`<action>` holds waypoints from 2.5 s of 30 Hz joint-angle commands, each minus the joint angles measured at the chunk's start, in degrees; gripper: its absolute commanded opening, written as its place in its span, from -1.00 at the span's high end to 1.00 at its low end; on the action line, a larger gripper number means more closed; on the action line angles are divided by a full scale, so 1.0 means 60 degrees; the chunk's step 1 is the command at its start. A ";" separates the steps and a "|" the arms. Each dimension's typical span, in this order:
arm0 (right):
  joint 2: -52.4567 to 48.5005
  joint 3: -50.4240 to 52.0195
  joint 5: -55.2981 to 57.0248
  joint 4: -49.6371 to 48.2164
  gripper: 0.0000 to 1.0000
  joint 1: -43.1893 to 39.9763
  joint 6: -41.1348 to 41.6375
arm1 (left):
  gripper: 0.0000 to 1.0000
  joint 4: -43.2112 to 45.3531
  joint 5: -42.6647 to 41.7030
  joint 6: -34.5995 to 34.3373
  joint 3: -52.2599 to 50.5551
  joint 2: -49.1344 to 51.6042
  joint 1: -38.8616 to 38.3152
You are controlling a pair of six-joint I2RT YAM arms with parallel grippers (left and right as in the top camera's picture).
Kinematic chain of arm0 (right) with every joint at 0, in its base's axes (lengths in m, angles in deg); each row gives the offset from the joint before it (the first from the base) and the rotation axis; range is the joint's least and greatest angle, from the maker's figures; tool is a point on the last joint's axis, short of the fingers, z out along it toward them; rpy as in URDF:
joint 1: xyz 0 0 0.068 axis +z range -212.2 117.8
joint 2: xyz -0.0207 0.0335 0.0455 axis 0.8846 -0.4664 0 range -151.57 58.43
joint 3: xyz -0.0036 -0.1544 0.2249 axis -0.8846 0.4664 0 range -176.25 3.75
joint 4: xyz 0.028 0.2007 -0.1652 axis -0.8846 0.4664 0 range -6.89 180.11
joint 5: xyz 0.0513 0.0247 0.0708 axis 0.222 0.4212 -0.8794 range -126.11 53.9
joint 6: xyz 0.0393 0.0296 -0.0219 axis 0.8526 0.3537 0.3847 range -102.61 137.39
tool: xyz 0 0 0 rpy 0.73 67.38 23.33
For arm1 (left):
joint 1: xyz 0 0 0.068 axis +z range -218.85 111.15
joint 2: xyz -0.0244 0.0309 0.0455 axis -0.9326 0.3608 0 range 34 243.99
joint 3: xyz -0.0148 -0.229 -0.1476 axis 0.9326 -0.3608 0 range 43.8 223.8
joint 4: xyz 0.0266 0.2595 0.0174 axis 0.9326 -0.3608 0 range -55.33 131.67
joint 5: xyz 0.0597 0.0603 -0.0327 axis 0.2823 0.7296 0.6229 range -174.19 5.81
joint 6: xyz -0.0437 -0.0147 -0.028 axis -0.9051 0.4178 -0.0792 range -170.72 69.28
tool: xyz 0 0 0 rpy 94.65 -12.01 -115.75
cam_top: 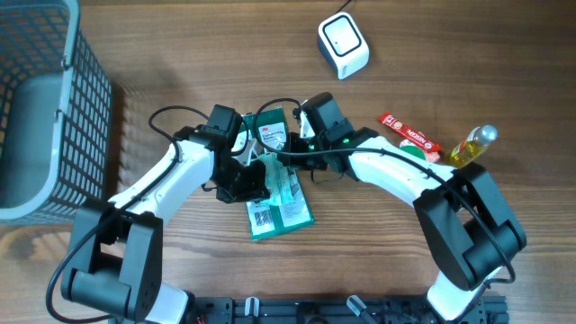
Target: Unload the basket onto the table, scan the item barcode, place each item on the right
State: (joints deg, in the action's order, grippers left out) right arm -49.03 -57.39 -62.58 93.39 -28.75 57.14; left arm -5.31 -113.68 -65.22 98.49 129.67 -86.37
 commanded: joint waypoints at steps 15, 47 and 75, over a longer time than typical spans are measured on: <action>-0.0164 0.0430 -0.0357 -0.0280 0.91 0.0022 -0.0153 | 0.92 0.0736 -0.0076 -0.0412 -0.0084 0.0113 -0.0011; -0.1198 0.0426 0.0769 -0.0350 0.91 0.0233 0.0685 | 0.92 0.1326 0.1752 -0.1235 -0.2368 0.0117 -0.0055; -0.0882 0.0346 -0.0160 -0.0364 0.91 0.0171 0.0127 | 0.92 0.2382 0.3155 -0.1235 -0.0204 0.0433 -0.0036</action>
State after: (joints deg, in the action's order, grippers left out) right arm -52.59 -55.76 -63.50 90.05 -26.85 60.89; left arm 8.24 -97.70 -72.50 97.20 129.91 -86.50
